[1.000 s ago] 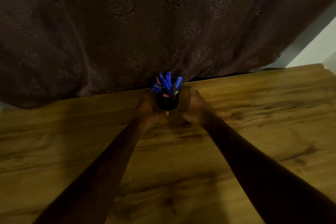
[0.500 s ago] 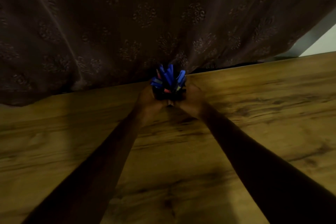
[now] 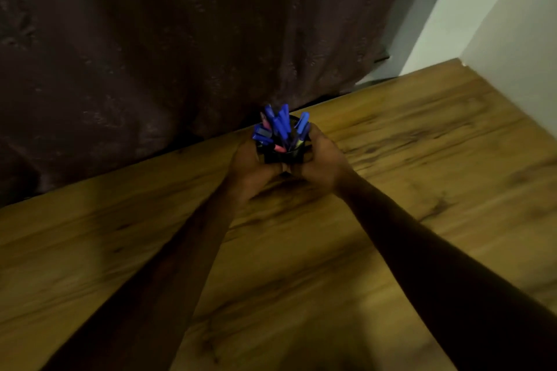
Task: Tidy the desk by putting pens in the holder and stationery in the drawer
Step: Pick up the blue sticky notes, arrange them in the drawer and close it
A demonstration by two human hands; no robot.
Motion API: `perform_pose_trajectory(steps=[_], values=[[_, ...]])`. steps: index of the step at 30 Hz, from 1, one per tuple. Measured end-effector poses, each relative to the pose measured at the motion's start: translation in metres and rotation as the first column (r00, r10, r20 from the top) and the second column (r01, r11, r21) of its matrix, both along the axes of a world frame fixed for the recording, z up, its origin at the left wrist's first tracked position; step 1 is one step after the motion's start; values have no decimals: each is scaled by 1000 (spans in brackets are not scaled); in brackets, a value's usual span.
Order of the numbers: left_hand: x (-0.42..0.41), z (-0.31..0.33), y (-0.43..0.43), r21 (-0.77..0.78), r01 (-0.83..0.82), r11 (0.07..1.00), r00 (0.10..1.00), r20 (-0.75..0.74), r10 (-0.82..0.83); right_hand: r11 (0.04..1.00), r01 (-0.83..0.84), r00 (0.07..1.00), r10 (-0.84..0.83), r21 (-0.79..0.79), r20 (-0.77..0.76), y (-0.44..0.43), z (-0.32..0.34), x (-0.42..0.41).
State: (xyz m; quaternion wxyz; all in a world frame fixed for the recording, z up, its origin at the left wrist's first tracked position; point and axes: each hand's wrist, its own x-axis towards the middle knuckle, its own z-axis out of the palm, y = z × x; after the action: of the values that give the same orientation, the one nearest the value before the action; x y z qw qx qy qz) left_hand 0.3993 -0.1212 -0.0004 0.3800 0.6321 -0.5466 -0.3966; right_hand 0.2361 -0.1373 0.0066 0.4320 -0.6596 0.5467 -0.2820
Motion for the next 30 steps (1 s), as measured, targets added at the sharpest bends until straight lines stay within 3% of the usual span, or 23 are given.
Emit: perform_pose_trajectory(steps=[12, 17, 30], values=[[-217, -1, -69, -19, 176, 984, 973, -147, -176, 977, 209, 978, -209, -31, -11, -49, -1, -209], [-290, 4, -99, -6, 207, 978, 971, -125, -206, 967, 255, 967, -256, -12, -13, -78, -1, -277], [-338, -8, -167, 0, 240, 971, 970, -35, -240, 959, 283, 959, -283, -20, -18, -144, -14, -325]])
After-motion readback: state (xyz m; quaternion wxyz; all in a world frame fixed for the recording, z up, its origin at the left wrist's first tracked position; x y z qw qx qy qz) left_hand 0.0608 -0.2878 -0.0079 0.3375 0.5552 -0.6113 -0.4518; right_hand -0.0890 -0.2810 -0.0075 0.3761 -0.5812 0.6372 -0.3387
